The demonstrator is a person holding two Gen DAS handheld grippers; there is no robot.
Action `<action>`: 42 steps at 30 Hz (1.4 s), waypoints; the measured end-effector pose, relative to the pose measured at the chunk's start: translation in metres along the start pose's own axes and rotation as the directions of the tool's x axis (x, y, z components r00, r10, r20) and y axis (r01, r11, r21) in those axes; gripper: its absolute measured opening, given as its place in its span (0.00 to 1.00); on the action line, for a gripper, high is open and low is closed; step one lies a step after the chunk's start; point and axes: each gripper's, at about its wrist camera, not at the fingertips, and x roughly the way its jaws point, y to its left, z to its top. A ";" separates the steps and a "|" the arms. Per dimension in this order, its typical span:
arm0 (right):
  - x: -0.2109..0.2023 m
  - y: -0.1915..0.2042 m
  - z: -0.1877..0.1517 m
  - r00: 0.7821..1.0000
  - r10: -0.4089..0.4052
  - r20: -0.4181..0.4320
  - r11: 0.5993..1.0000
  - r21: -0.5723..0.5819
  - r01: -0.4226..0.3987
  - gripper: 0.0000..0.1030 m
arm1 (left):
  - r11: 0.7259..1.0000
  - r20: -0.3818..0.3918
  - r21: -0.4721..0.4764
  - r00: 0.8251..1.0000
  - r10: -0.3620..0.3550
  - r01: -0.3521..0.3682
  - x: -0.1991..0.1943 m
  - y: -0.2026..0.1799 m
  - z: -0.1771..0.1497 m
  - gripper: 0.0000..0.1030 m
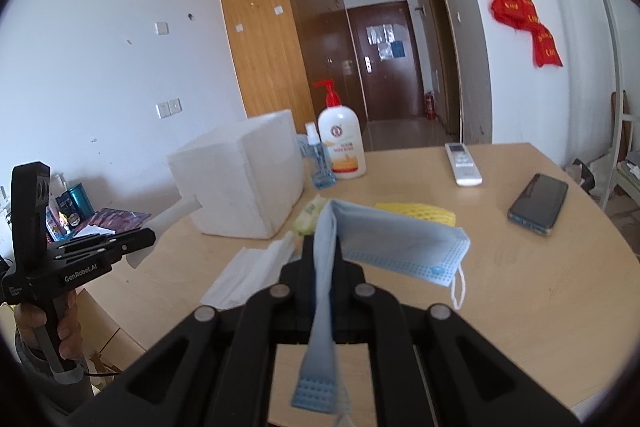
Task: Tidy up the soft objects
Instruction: 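Carry the white roll and blue mask up to the white foam box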
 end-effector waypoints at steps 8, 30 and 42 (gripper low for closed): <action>-0.025 0.016 0.007 0.998 0.031 0.061 0.999 -0.031 -0.029 0.06 | 1.000 0.072 0.011 0.997 0.008 -0.009 -0.036 -0.007 0.002 0.07; -0.049 0.056 0.013 0.981 0.139 0.132 0.986 -0.115 -0.124 0.06 | 0.995 0.183 0.001 0.979 0.094 -0.096 -0.093 -0.016 -0.002 0.07; -0.023 0.104 0.030 0.951 0.286 0.116 0.947 -0.183 -0.263 0.06 | 0.978 0.209 -0.048 0.956 0.207 -0.201 -0.102 0.002 0.002 0.07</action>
